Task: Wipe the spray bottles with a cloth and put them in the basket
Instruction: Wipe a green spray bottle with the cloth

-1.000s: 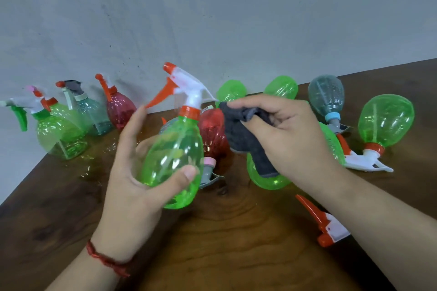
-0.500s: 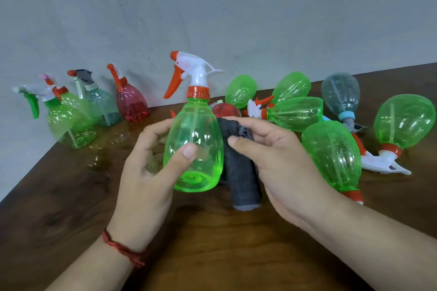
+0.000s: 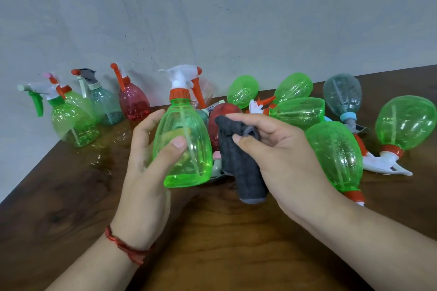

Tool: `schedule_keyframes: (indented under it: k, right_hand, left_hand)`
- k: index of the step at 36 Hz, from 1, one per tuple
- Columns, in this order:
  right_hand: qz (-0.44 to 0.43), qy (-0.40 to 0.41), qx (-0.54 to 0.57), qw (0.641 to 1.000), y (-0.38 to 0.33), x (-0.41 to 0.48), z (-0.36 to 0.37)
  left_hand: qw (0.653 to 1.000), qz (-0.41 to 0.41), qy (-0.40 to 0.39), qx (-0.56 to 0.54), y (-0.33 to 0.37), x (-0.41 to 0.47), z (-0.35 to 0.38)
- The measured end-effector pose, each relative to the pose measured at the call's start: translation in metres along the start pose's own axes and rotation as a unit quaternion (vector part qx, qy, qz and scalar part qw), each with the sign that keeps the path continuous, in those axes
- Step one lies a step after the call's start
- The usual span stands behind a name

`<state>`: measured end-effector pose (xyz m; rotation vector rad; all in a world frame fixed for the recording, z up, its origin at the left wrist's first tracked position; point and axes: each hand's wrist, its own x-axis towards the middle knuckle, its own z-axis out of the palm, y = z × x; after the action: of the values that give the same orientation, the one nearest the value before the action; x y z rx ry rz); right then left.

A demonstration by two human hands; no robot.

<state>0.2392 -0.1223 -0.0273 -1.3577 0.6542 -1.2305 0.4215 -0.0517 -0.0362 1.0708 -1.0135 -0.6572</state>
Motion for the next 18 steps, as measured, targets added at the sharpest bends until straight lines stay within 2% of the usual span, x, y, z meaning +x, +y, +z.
schedule_keyframes:
  k: [4,12,18]
  right_hand:
    - [-0.009,-0.024,-0.025,0.999,0.003,-0.005,0.004]
    - [-0.021,-0.039,-0.073,0.996,0.001,-0.008,0.005]
    - [-0.057,-0.061,-0.101,0.991,-0.001,-0.010,0.007]
  left_hand:
    - [0.999,0.008,-0.041,0.033,0.002,-0.003,-0.001]
    - [0.999,-0.008,-0.048,0.024,-0.001,0.003,-0.005]
    - [0.987,0.056,-0.054,0.139,0.006,-0.003,0.001]
